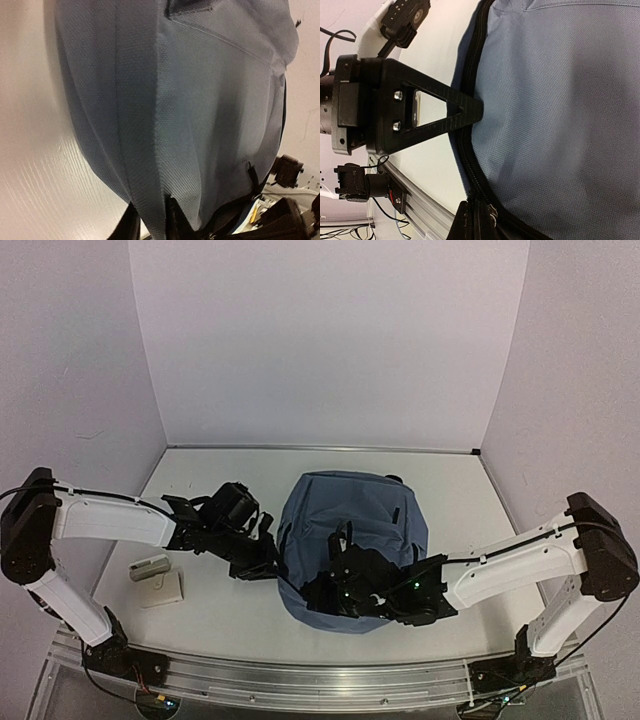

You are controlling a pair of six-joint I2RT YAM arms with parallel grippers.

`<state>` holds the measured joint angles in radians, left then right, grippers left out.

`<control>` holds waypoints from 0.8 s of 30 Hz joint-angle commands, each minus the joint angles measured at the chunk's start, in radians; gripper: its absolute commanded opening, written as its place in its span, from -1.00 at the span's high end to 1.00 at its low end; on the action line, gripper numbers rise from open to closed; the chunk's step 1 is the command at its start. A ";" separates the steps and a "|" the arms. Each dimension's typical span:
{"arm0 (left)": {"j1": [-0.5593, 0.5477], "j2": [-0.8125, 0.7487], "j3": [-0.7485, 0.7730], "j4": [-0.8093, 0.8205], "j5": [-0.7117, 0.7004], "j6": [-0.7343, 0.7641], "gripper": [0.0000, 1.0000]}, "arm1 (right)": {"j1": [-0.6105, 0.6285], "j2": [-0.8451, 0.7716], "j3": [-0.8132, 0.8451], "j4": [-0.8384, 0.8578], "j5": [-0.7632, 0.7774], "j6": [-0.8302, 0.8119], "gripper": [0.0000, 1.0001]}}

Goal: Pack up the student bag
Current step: Zip the student bag at the center of the board.

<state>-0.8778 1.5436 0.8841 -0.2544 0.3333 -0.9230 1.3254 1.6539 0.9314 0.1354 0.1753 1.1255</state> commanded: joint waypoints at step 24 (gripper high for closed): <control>0.193 -0.092 -0.063 -0.053 -0.117 0.079 0.99 | 0.009 -0.242 -0.109 -0.178 0.046 0.082 1.00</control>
<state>-0.7372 1.4903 0.8365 -0.2794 0.2883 -0.8882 1.3255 1.4756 0.8383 0.0222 0.1855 1.1830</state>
